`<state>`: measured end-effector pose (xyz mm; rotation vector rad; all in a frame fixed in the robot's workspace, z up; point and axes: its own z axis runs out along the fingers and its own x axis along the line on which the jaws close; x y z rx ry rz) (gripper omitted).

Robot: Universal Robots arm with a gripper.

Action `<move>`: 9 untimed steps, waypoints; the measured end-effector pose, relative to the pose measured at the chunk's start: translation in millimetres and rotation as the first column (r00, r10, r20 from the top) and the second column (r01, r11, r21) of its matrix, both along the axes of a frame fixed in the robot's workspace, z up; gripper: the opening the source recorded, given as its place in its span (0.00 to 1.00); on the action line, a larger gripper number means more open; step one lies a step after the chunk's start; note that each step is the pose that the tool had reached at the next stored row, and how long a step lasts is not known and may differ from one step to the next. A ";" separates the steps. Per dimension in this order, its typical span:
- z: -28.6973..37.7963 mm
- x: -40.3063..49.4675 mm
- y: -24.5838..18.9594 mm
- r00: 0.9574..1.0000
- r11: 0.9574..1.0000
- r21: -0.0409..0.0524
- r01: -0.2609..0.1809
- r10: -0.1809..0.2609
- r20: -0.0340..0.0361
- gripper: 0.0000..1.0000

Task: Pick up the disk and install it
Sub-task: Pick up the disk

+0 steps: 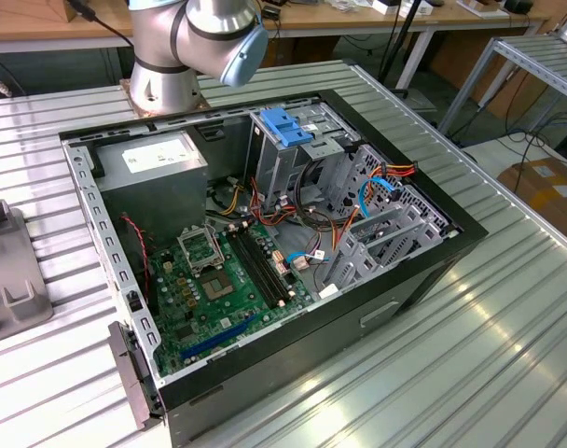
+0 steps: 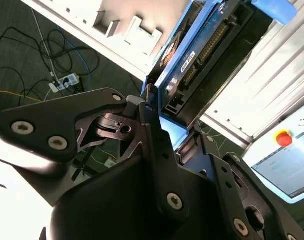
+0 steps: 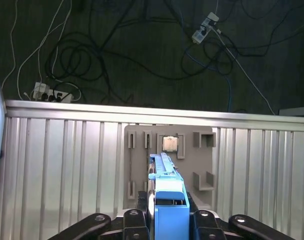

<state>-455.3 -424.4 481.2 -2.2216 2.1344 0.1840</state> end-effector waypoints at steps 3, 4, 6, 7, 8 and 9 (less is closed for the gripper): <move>0.0 2.3 -1.3 1.000 1.000 0.000 0.000 0.000 0.000 0.37; 0.0 2.7 -1.6 1.000 1.000 0.000 0.000 0.000 0.000 0.37; 0.0 3.8 -2.3 1.000 1.000 0.000 0.000 0.000 0.000 0.37; 0.0 4.2 -2.6 1.000 1.000 0.000 0.000 0.000 0.000 0.37; 0.1 5.0 -3.1 1.000 1.000 0.000 0.000 0.000 0.000 0.37; 0.1 5.7 -3.7 1.000 1.000 0.000 0.000 0.000 0.000 0.37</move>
